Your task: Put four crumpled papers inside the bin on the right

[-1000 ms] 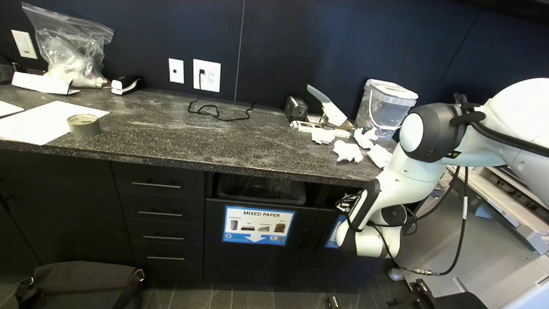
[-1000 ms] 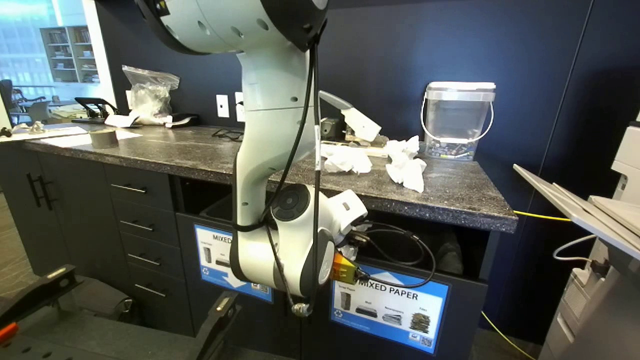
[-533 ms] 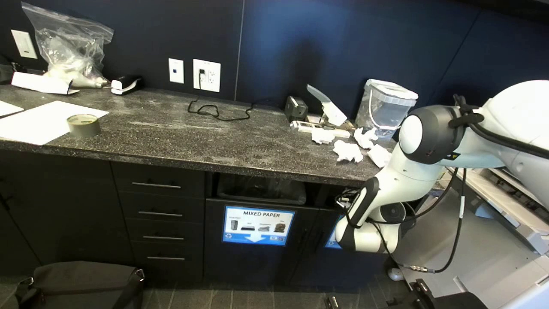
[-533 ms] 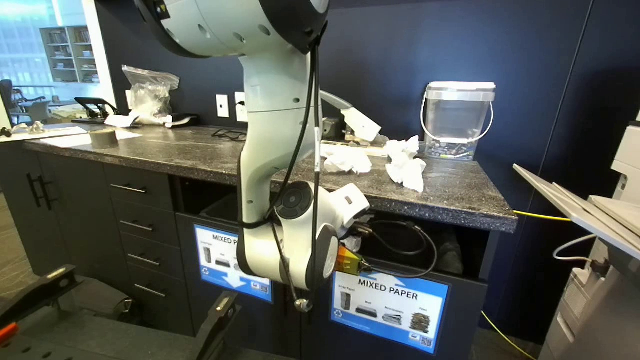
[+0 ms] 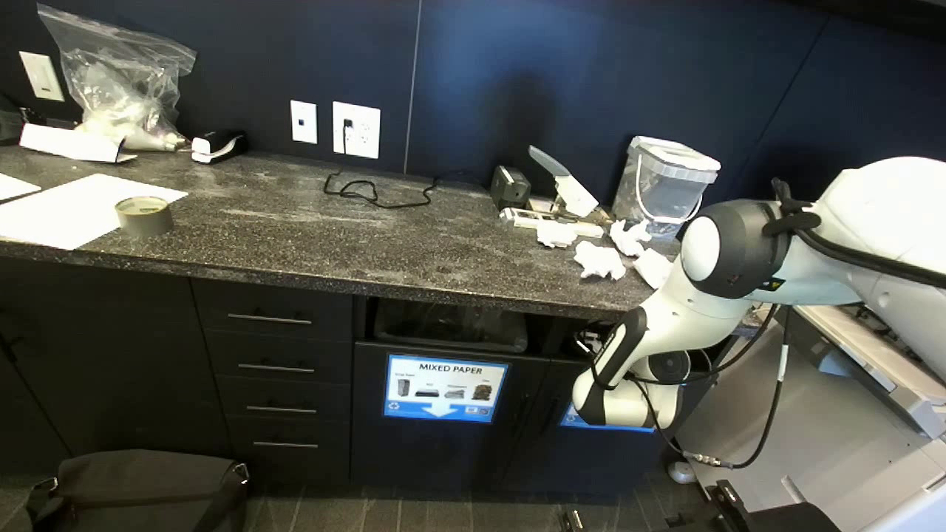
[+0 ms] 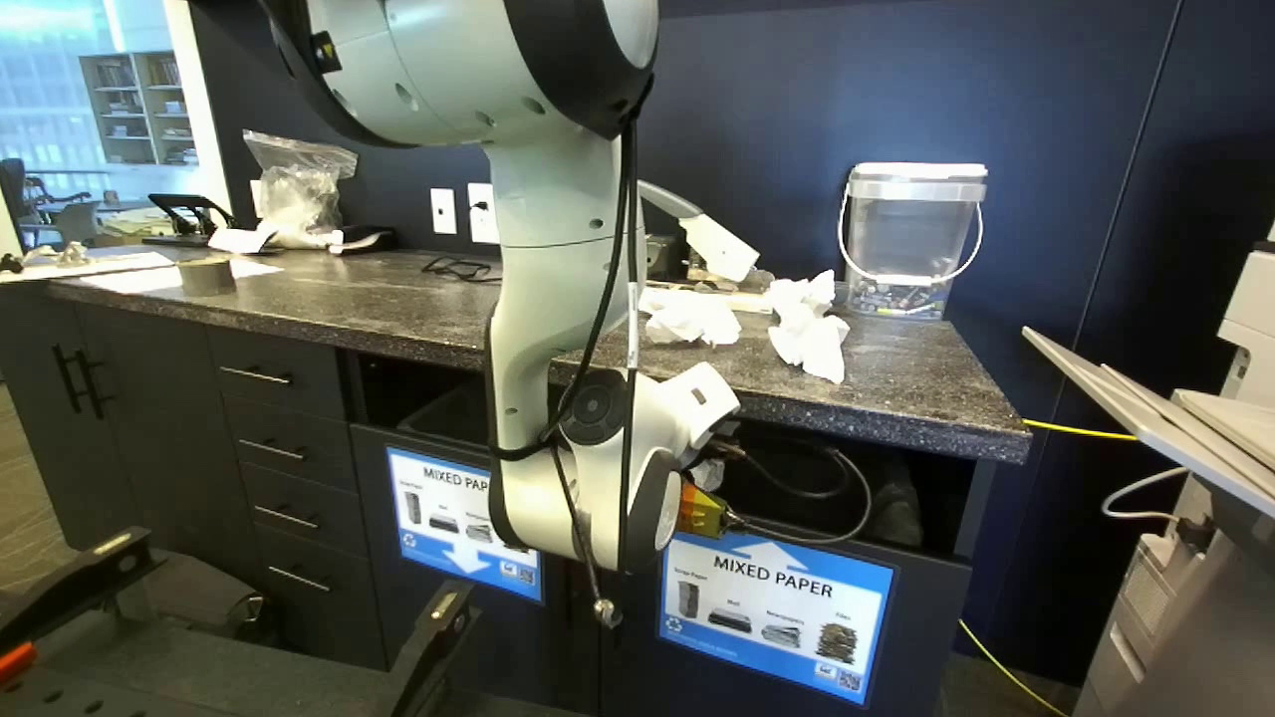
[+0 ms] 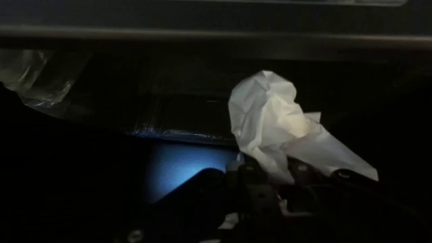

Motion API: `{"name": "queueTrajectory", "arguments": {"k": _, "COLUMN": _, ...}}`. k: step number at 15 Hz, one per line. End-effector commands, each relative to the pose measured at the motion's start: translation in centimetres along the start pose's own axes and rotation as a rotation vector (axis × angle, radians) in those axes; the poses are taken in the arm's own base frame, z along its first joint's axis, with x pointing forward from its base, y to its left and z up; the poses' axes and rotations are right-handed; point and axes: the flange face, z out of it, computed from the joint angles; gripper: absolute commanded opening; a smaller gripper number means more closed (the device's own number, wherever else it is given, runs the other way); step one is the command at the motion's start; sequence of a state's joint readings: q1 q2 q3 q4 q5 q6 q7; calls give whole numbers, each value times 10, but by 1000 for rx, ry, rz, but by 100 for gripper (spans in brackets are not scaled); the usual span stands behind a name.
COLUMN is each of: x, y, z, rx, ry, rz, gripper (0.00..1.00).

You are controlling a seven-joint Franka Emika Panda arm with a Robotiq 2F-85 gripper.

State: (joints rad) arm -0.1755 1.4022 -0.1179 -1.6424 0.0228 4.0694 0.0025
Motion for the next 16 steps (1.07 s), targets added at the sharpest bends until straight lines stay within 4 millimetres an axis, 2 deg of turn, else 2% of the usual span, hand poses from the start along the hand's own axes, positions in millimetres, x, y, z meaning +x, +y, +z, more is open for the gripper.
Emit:
{"name": "queueTrajectory", "arguments": {"k": 1, "x": 0, "y": -2, "z": 15, "rx": 14, "ry": 38, "rz": 20, "gripper": 41}}
{"name": "queueTrajectory", "arguments": {"k": 2, "x": -1, "y": -3, "z": 16, "rx": 17, "ry": 42, "rz": 12, "gripper": 43}}
{"name": "queueTrajectory", "arguments": {"k": 3, "x": -2, "y": -4, "z": 18, "rx": 22, "ry": 36, "rz": 9, "gripper": 48}}
{"name": "queueTrajectory", "arguments": {"k": 7, "x": -7, "y": -6, "z": 22, "rx": 32, "ry": 9, "rz": -5, "gripper": 80}}
{"name": "queueTrajectory", "arguments": {"k": 10, "x": -8, "y": -4, "z": 18, "rx": 35, "ry": -14, "rz": -29, "gripper": 100}}
{"name": "queueTrajectory", "arguments": {"k": 16, "x": -7, "y": 5, "z": -3, "rx": 24, "ry": -70, "rz": -62, "gripper": 100}}
